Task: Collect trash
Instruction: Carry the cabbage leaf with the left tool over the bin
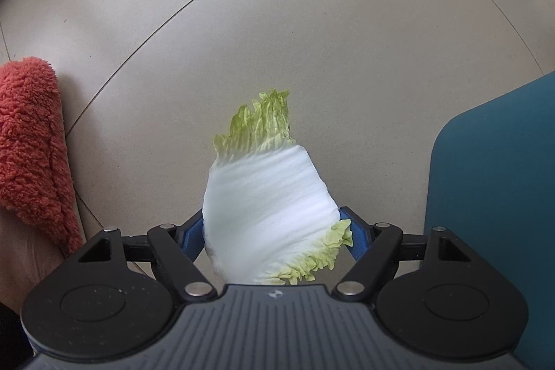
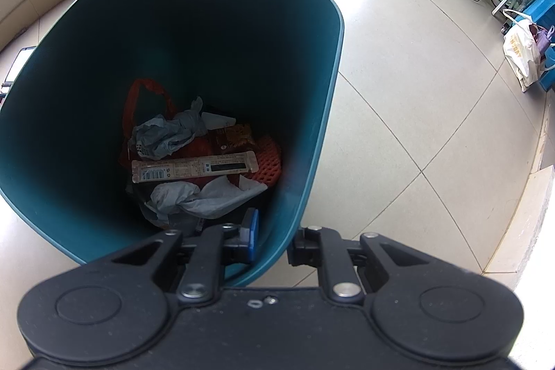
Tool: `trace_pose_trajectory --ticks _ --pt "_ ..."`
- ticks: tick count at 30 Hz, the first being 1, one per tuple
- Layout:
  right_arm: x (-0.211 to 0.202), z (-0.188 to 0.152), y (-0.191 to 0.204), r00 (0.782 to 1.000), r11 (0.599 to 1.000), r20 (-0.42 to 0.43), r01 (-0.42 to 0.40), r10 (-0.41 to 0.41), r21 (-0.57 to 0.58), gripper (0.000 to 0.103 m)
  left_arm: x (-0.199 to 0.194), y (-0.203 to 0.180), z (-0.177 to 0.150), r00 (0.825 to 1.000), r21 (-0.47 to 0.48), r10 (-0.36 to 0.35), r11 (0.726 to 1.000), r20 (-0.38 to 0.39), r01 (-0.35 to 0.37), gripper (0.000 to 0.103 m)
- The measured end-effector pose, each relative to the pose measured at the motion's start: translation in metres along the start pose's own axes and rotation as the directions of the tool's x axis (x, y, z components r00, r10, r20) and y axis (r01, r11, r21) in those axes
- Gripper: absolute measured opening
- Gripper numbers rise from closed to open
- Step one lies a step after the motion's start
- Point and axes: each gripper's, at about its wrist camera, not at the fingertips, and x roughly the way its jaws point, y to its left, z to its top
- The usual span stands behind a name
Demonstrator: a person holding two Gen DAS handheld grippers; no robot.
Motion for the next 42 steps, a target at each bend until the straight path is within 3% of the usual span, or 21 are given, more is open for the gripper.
trace_pose_trajectory --ticks 4,8,18,23,30,37,42 --pt "-0.002 -0.001 -0.001 1.0 1.0 0.003 0.004 -0.004 0.005 0.015 -0.044 -0.002 -0.004 0.998 0.011 -0.026 1.0 0.054 0.026 0.078" --pt "-0.003 -0.001 0.001 1.0 1.0 0.001 0.012 -0.012 0.008 0.014 -0.092 -0.027 0.003 0.988 0.04 -0.064 0.997 0.138 0.059 0.078" --pt "-0.003 -0.001 -0.002 1.0 1.0 0.002 0.008 -0.008 0.027 0.013 -0.225 -0.073 -0.026 0.937 0.196 -0.124 0.979 0.328 0.061 0.078" --pt "-0.004 -0.002 -0.004 1.0 1.0 0.006 0.002 -0.002 0.03 0.013 -0.256 -0.084 -0.036 0.914 0.241 -0.161 0.968 0.373 0.072 0.078" --pt "-0.007 -0.002 -0.009 1.0 0.999 0.01 -0.012 0.012 0.038 0.013 -0.271 -0.112 -0.053 0.887 0.36 -0.222 0.93 0.404 0.069 0.078" --pt "-0.009 -0.002 -0.009 1.0 0.999 0.013 -0.013 0.013 0.031 0.013 -0.261 -0.178 -0.054 0.899 0.479 -0.238 0.877 0.367 0.037 0.078" --pt "-0.009 -0.003 -0.009 1.0 0.999 0.015 -0.014 0.014 0.031 0.013 -0.221 -0.218 -0.038 0.937 0.509 -0.202 0.86 0.285 0.031 0.078"
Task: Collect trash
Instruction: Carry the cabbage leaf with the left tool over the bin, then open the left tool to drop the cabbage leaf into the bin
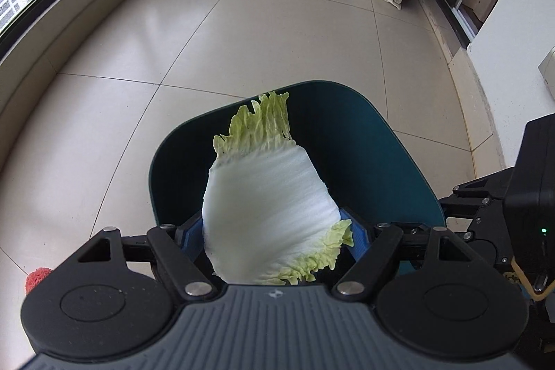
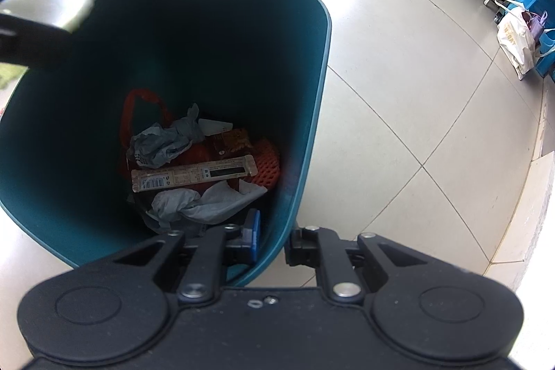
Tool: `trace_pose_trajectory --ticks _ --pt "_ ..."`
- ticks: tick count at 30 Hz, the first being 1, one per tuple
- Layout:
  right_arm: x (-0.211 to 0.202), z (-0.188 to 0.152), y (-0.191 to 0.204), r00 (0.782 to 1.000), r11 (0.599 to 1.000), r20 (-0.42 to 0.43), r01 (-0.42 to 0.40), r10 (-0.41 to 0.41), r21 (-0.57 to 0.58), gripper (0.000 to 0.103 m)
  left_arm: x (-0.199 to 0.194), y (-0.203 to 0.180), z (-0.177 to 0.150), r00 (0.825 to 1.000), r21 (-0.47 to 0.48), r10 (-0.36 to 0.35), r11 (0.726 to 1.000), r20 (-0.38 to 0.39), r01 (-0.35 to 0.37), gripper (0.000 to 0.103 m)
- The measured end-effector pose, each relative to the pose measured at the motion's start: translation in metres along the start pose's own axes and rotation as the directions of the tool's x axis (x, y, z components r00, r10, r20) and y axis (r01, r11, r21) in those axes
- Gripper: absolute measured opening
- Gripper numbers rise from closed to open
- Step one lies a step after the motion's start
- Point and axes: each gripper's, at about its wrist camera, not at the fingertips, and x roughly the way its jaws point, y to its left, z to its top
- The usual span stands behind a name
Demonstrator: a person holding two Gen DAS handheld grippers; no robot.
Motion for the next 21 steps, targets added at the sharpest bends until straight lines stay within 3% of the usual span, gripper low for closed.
trace_pose_trajectory --ticks 8,15,21 --pt "-0.001 0.0 -0.002 1.0 1.0 0.003 -0.008 0.008 0.001 0.013 0.077 -0.02 0.016 0.99 0.063 0.008 0.998 -0.142 0.001 0.078" --pt "-0.003 0.0 -0.004 1.0 1.0 0.007 -0.018 0.017 0.008 0.013 0.127 -0.03 0.021 0.968 0.105 0.024 0.994 -0.25 0.003 0.078" --pt "-0.004 0.0 -0.006 1.0 1.0 0.009 -0.024 0.024 0.011 0.014 0.171 -0.039 0.013 0.921 0.135 0.097 0.99 -0.378 -0.048 0.079"
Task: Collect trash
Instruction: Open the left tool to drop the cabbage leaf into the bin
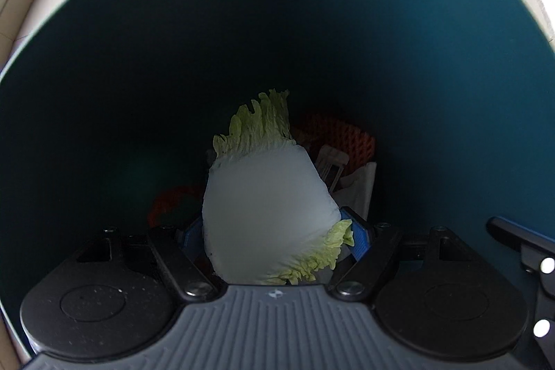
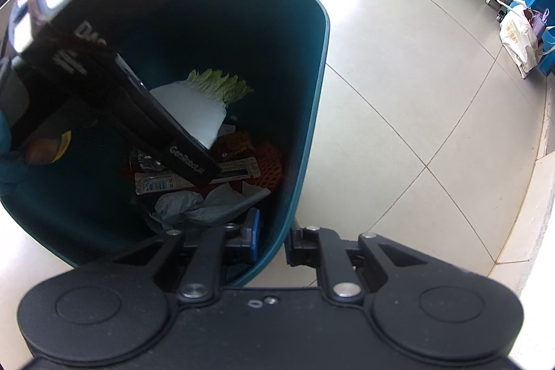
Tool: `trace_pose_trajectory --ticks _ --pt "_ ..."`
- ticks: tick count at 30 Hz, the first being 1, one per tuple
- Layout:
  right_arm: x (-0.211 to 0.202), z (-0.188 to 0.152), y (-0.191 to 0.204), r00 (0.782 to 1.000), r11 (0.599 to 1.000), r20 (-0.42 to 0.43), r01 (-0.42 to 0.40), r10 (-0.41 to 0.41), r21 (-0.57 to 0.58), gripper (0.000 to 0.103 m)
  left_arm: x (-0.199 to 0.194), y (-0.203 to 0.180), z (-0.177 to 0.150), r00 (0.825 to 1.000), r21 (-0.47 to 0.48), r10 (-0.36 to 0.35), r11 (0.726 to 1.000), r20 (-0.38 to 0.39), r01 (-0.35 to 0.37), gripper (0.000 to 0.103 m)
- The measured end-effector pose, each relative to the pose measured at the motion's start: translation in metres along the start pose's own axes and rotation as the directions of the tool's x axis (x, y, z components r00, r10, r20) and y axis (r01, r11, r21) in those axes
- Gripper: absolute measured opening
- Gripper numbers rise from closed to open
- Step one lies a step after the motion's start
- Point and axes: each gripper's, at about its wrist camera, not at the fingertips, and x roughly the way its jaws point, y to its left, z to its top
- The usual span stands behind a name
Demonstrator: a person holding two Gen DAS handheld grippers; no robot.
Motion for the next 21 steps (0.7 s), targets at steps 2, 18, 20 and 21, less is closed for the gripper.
trace_pose_trajectory --ticks 2,18,20,21 --pt "0.0 0.0 -0.001 1.0 1.0 -0.001 -0.003 0.003 0.002 0.014 0.005 -0.002 0.004 0.999 -0.005 -0.023 1.0 -0.031 0.023 0.08" --pt "-0.011 0.004 -0.003 1.0 1.0 -0.004 -0.026 0.026 0.017 0.021 -0.033 0.018 -0.019 0.991 -0.053 -0.124 0.991 0.039 0.126 0.086" --pt "-0.017 0.005 -0.006 0.999 0.999 0.005 -0.034 0.034 0.03 0.021 -0.046 0.017 -0.025 0.991 -0.047 -0.112 0.992 0.072 0.115 0.086" --pt "-0.022 0.008 -0.008 0.999 0.999 0.013 -0.035 0.035 0.037 0.022 -0.052 0.016 -0.028 0.991 -0.043 -0.106 0.993 0.086 0.11 0.086"
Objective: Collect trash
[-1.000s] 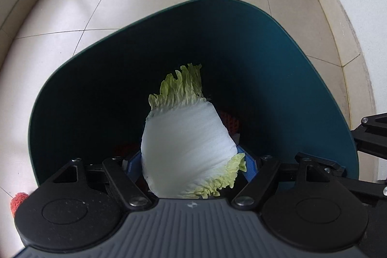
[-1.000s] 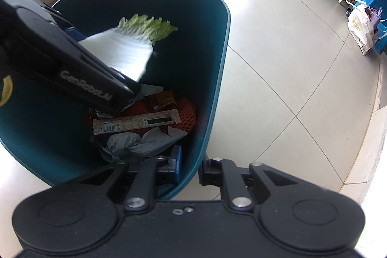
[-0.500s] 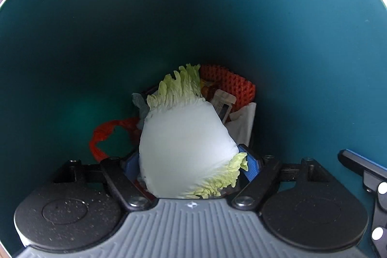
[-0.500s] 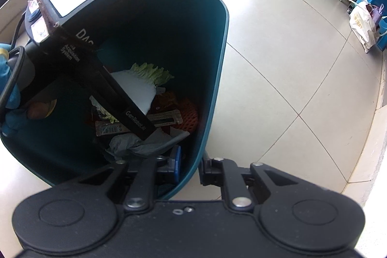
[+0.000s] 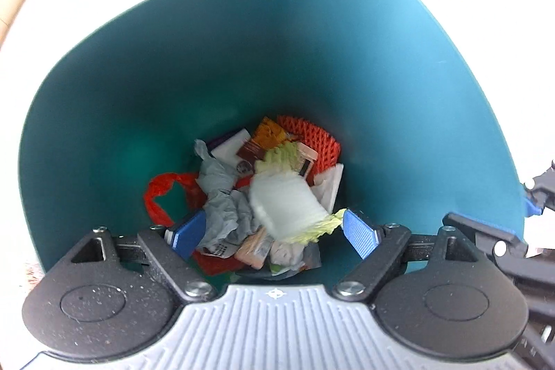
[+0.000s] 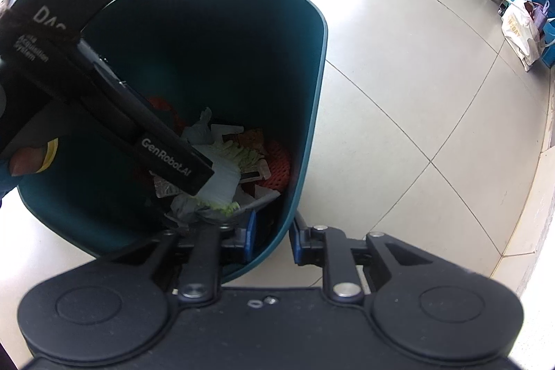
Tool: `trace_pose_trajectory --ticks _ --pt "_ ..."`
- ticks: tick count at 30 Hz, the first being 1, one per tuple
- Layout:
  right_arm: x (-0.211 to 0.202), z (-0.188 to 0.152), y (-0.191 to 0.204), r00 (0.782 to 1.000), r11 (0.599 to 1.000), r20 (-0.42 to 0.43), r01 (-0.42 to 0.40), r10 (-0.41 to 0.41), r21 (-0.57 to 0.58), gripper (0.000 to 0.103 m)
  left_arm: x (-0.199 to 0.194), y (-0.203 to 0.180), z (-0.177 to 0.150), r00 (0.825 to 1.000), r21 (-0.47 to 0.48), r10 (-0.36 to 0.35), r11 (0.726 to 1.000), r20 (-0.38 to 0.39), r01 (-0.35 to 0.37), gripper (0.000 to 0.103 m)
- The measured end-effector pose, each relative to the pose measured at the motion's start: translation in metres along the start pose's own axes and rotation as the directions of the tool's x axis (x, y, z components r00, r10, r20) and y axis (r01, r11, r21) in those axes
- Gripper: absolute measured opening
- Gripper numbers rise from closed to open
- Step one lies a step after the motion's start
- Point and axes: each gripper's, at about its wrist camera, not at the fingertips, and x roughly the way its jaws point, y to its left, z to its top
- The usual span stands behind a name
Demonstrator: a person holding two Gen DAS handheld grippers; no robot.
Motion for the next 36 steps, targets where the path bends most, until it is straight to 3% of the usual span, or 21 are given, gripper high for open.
trace_pose_trajectory --ticks 8,19,28,36 --pt "-0.047 0.003 0.012 0.997 0.999 0.066 0.044 -0.044 -0.003 0.023 -0.073 -0.001 -0.037 0.982 -0.004 0.012 1.0 0.189 -0.012 0.086" --pt "-0.121 -0.016 0.037 0.972 0.996 0.222 0.058 -0.071 0.068 0.03 -0.167 0.005 -0.102 0.922 -0.006 0.016 1.0 0.387 -0.015 0.086" --pt "-0.166 -0.046 0.053 0.943 0.991 0.329 0.016 -0.06 0.136 0.044 -0.21 0.002 -0.158 0.869 0.02 0.017 0.999 0.495 -0.031 0.086" --pt "-0.184 -0.071 0.066 0.91 0.985 0.408 0.005 -0.076 0.174 0.066 -0.23 0.005 -0.202 0.829 0.017 -0.009 1.0 0.559 -0.001 0.087"
